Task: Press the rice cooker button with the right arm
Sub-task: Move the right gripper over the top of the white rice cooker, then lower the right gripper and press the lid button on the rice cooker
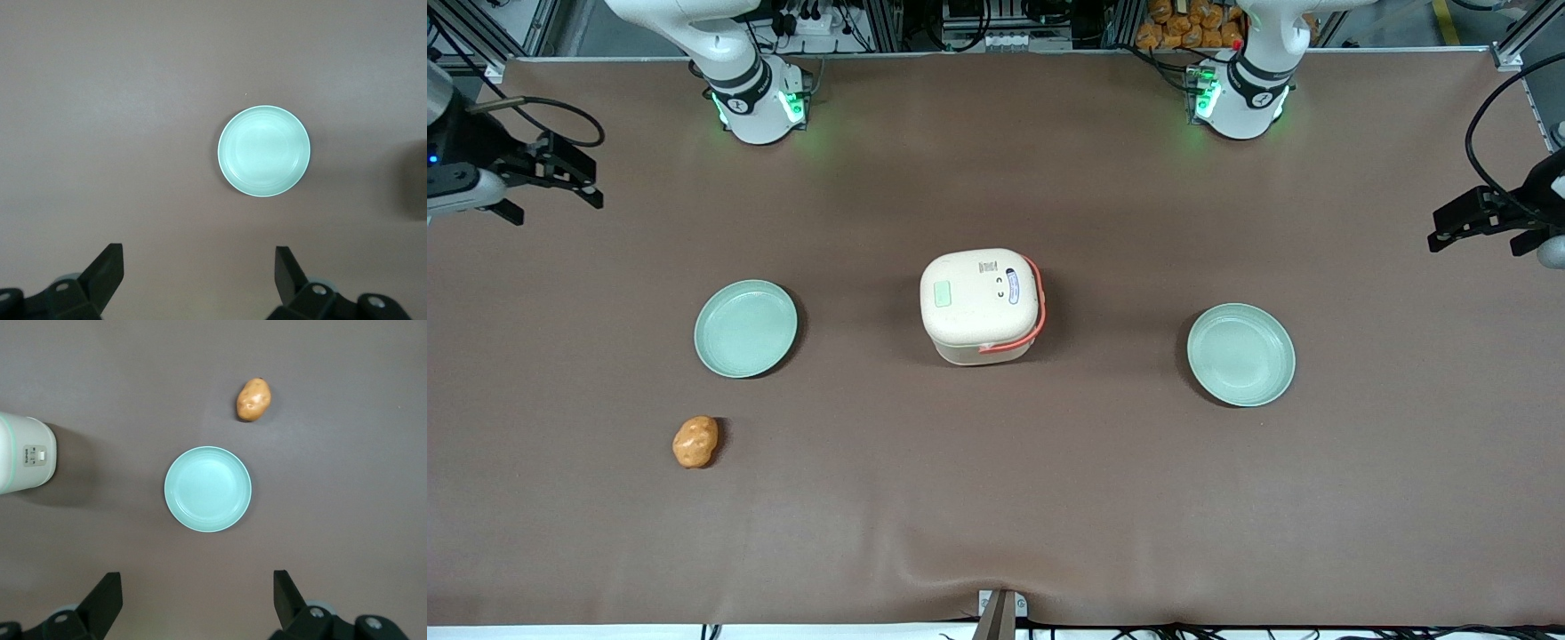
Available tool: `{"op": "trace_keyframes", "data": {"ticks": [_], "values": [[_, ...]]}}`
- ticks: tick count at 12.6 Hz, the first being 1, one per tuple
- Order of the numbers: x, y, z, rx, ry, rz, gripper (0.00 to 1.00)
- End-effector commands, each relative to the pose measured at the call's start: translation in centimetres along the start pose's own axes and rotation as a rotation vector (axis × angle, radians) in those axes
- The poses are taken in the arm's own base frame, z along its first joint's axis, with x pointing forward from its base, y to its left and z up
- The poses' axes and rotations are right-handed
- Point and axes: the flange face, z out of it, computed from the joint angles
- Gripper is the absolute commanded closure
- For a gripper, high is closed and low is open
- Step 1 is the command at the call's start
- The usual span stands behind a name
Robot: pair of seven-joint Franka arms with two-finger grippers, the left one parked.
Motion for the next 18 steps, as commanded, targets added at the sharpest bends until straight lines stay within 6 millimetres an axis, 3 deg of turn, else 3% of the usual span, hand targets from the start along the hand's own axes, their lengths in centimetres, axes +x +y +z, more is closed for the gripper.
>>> {"op": "trace_keyframes", "data": {"ticks": [1,5,7,9,11,13,18], "values": [[0.6,-4.1,-0.2,0.011,0.006,-0.036,0.11],[2.9,-16.1,2.8,-0.010,-0.011,0.026,0.65],[4.4,-21.1,5.5,-0.009,0.000,0.082,0.84],[5.5,-26.2,8.7,-0.004,0.012,0.089,0.91],[6.3,-29.8,11.5,-0.002,0.020,0.134,1.00],[7.9,-31.3,13.6,0.004,0.031,0.166,1.00],[8.9,-35.3,15.9,0.002,0.042,0.202,1.00]]}}
